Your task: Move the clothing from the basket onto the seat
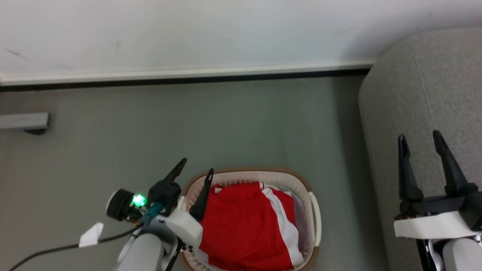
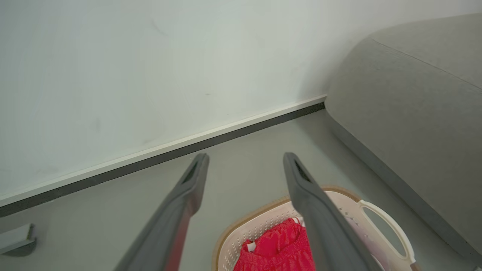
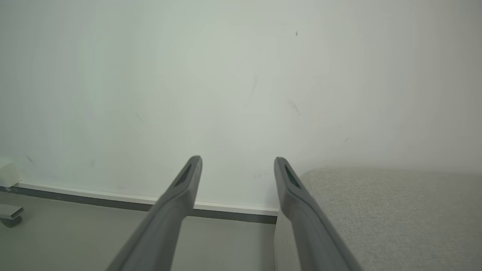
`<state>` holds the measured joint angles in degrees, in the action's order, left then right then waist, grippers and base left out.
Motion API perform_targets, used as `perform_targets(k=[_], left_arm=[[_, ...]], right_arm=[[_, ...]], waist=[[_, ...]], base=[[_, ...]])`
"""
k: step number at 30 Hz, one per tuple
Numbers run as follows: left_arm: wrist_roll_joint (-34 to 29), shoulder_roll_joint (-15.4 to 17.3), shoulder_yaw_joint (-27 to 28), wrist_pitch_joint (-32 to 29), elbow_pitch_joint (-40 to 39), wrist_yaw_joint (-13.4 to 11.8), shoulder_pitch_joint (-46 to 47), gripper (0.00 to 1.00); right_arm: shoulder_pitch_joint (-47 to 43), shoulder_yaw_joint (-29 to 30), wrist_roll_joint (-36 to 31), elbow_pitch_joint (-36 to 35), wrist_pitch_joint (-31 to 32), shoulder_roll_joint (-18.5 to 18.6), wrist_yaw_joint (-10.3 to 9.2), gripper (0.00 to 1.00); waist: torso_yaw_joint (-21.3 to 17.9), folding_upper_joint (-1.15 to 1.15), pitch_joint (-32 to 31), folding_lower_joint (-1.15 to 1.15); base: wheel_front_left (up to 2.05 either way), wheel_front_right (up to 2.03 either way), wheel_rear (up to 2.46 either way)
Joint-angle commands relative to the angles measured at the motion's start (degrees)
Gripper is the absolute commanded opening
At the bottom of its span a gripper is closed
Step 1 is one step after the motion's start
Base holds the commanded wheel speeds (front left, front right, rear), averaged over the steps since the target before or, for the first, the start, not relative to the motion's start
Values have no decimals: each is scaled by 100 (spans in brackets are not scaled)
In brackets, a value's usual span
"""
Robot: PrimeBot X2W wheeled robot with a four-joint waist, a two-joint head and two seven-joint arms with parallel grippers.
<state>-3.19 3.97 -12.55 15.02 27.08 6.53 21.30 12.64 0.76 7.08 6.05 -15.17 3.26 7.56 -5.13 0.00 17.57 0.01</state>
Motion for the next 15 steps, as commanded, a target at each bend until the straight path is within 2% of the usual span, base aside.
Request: perform_targets(k=[1,8,15], left_arm=[[-135,64,-172,-72,285,31,364,100],[-380,36,-886,-563,1256,90,1367,100],[-177,34,-1611,-1180,2034,84,2144,100]], right_arm=[[258,-12,65,-87,2,-20,-14,100],[831,-134,231,-379,2,-38,-14,100],[1192,-232,482,-669,3,-39,-14,100]], waist=[[-445,0,816,-1],[-724,0,1721,-1],[-880,0,2443,-1]], base=[[0,0,0],[0,0,0],[0,0,0]])
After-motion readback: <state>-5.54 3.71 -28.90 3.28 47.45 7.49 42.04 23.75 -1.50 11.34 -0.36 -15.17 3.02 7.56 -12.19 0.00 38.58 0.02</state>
